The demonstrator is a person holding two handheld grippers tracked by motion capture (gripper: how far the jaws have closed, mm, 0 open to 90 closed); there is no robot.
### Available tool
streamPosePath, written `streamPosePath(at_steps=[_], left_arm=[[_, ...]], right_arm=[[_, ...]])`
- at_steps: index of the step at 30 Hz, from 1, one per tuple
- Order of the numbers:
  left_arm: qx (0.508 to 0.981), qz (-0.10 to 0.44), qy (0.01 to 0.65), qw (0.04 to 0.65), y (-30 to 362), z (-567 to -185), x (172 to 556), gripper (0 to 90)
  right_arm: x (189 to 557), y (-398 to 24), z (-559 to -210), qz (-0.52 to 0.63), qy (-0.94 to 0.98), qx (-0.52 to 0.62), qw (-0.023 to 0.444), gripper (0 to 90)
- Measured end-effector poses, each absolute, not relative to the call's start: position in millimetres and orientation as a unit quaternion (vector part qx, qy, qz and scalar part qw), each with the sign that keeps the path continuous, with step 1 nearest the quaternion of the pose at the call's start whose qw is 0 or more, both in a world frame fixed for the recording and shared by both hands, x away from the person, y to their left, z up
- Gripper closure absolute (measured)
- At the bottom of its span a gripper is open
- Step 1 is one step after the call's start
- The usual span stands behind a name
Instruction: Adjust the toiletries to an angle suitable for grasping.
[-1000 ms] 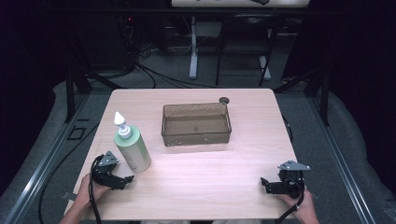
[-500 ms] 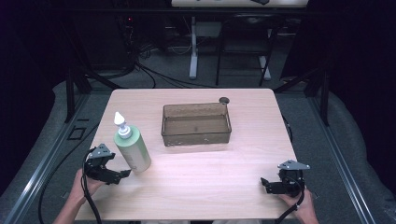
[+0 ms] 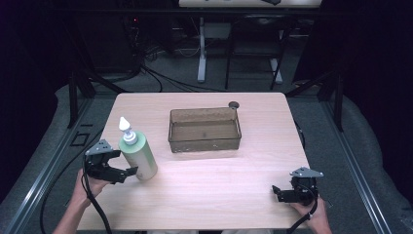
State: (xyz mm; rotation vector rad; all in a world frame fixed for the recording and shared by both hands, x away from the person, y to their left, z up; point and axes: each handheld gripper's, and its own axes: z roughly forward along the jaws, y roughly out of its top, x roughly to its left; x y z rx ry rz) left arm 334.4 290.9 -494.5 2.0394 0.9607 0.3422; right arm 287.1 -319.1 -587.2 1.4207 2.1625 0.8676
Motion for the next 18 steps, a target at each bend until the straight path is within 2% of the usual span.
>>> streamPosePath(at_steps=[18], left_arm=[[0.77, 0.189, 0.381, 0.475, 274, -485, 337, 0.0]], right_arm=[[287, -319, -587, 0.312, 0.772, 0.513, 0.206, 0.0]])
